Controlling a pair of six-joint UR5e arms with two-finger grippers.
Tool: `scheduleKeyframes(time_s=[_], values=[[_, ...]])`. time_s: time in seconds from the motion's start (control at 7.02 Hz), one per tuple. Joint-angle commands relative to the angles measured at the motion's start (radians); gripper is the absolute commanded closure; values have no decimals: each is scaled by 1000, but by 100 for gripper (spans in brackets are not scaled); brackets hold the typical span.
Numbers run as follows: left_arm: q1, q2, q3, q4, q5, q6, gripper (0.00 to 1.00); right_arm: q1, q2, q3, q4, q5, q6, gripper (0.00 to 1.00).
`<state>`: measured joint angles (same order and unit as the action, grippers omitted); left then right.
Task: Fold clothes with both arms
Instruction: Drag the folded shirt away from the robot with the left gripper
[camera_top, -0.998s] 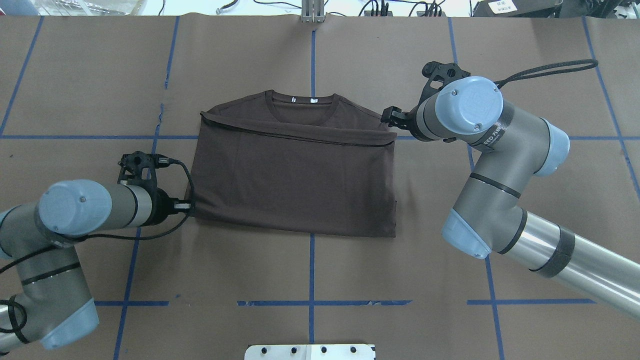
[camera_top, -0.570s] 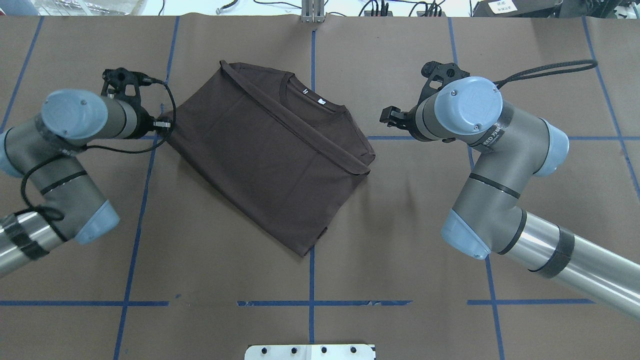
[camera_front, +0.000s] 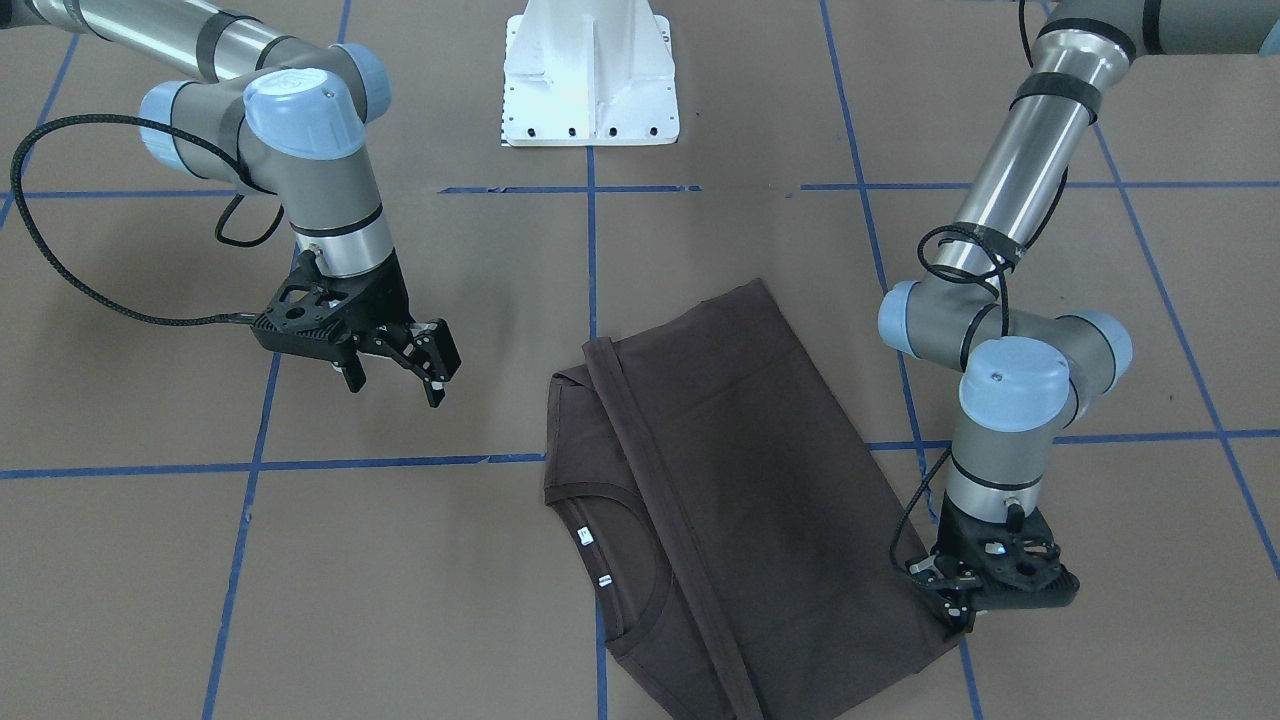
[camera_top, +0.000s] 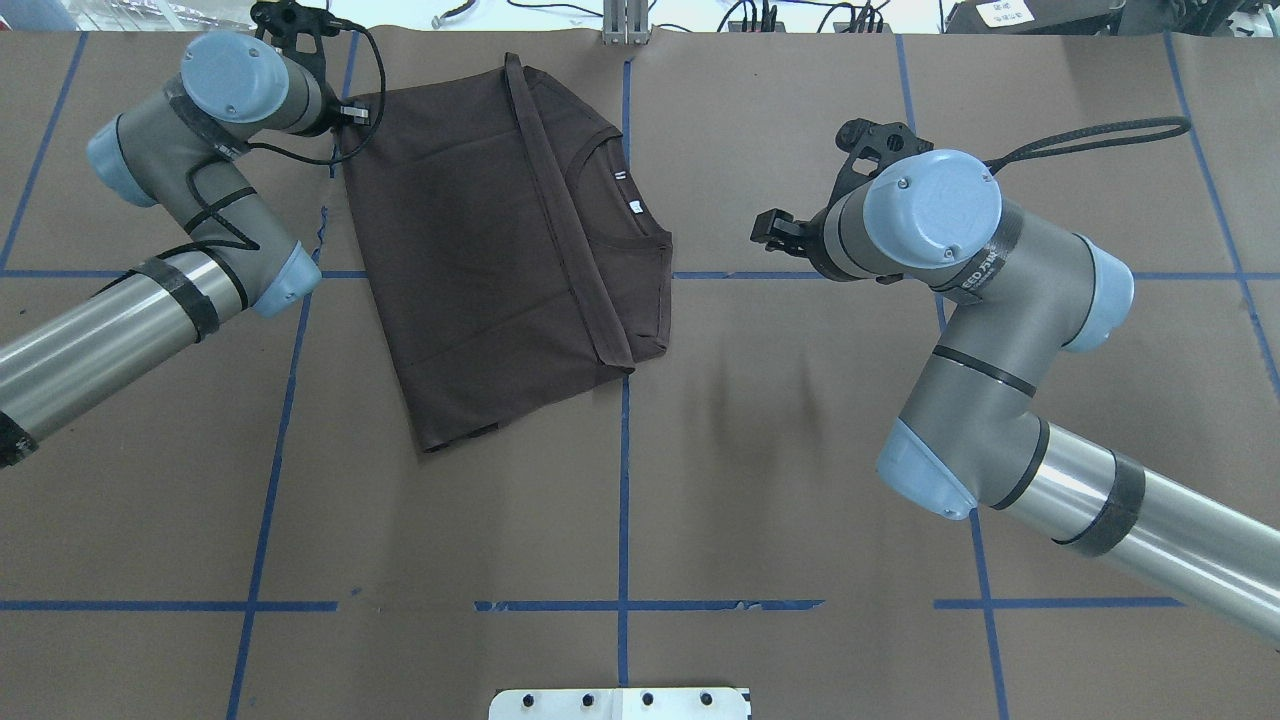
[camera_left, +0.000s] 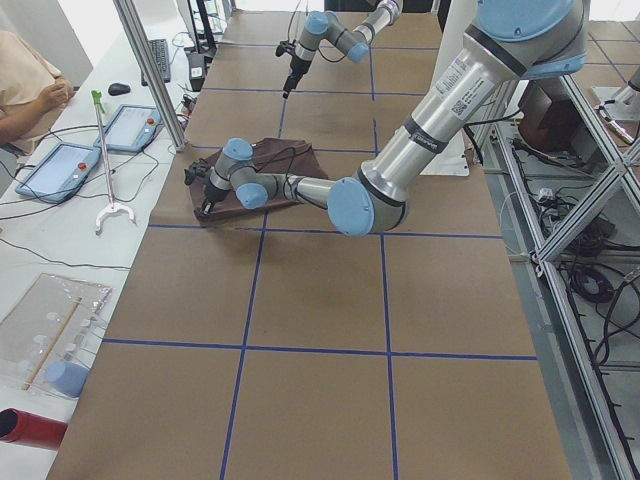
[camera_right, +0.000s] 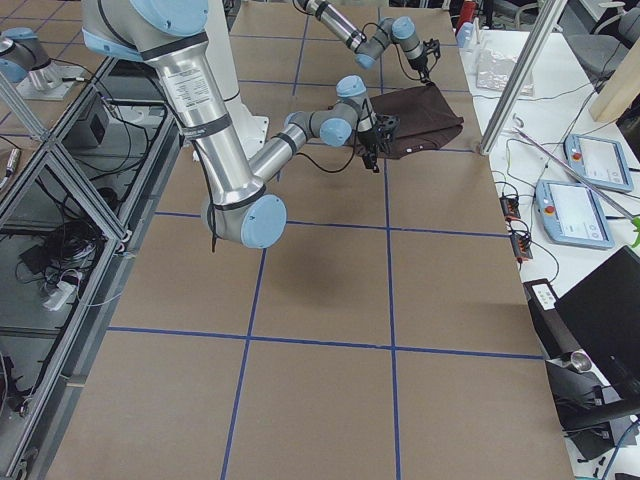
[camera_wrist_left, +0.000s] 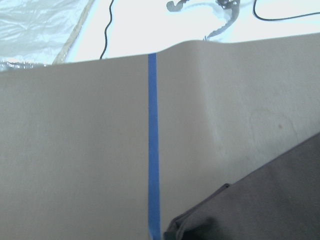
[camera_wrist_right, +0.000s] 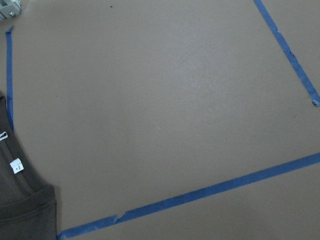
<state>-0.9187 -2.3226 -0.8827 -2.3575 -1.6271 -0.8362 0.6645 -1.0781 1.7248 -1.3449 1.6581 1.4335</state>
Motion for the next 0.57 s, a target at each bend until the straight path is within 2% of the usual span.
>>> scheduleKeyframes(time_s=[0.0,0.14,0.29,0.43], values=[[-35,18,-33,-2,-23,162,0,-9,29,-14,-2,-3,10,0],[-63,47,-68,-8,-160,198,0,-17,105,-80,-2,-6,119,1],[-62,118,-176,-8,-177,193,0,-25,219,-196,-3,-9,158,3],[-58,158,-235,-6,-180,187,0,-38,287,-291,4,-27,148,0]])
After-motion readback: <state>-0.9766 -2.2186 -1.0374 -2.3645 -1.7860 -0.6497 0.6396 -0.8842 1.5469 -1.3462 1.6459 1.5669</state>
